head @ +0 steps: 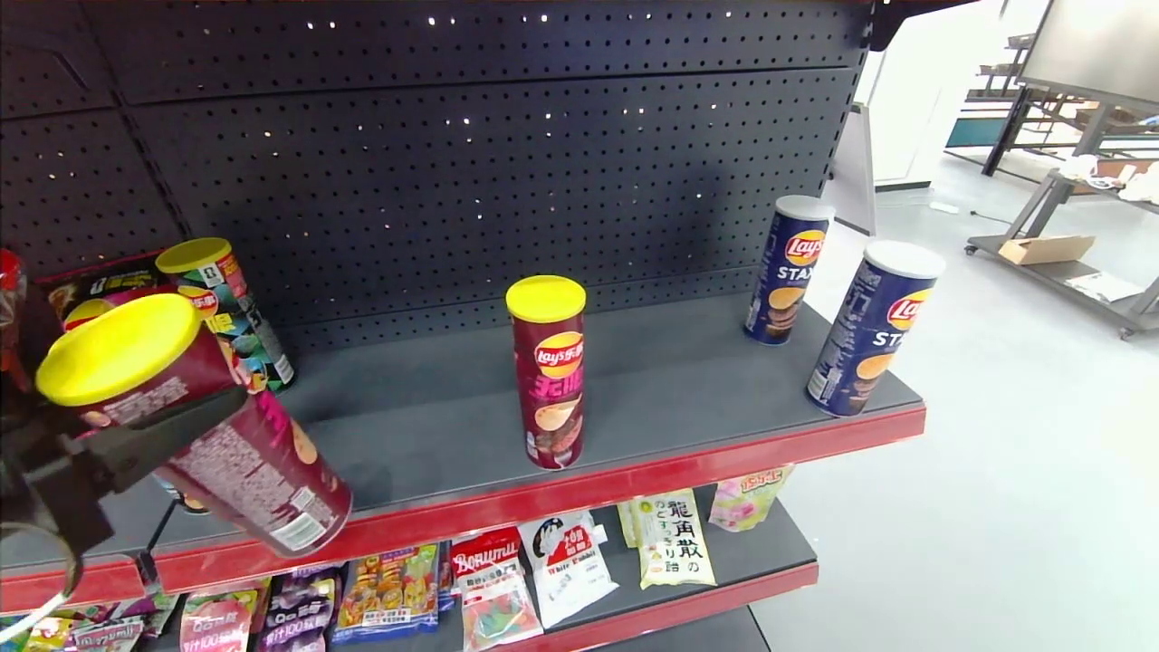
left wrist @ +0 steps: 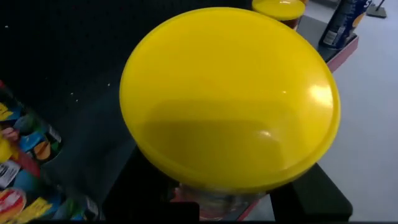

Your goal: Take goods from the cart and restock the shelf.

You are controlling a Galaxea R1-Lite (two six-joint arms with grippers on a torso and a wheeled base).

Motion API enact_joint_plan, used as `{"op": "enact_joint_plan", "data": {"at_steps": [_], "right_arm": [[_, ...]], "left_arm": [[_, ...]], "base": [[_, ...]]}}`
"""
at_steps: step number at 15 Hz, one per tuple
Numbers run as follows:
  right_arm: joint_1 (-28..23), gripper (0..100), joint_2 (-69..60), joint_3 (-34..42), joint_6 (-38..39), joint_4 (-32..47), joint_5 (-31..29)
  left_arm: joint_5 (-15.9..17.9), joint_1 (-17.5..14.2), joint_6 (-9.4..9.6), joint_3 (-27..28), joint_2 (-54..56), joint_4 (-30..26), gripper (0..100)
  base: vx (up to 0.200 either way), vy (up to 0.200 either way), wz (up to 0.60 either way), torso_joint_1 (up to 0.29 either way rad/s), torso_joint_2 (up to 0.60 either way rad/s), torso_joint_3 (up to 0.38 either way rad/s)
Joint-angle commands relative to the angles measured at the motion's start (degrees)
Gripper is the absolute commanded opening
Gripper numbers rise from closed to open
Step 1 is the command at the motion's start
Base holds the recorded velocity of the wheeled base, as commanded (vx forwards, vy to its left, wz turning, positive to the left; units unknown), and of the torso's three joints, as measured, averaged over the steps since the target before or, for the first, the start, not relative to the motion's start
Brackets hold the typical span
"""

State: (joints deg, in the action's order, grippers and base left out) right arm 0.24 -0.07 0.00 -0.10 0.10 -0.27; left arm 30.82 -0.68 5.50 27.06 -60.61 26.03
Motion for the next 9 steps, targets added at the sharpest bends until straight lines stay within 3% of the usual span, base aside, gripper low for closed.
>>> {"op": "enact_joint_plan", "data": {"at_steps": [1, 4, 9], "right_arm": [[0.0, 100, 0.1, 0.0, -0.1, 0.0, 0.0], [0.0, 100, 0.1, 0.0, 0.0, 0.0, 0.0], [0.0, 100, 0.1, 0.0, -0.1, 0.0, 0.0]], "left_arm": [[0.1, 2.0, -0.66, 2.0, -14.1, 8.0, 0], [0.6, 2.3, -0.66, 3.8, -19.6, 11.4, 0], [5.0, 3.2, -1.28, 8.0, -25.5, 12.1, 0]], "base": [[0.000, 0.000, 0.00, 0.000, 0.00, 0.000], [0.000, 0.000, 0.00, 0.000, 0.00, 0.000], [0.000, 0.000, 0.00, 0.000, 0.00, 0.000]]}}
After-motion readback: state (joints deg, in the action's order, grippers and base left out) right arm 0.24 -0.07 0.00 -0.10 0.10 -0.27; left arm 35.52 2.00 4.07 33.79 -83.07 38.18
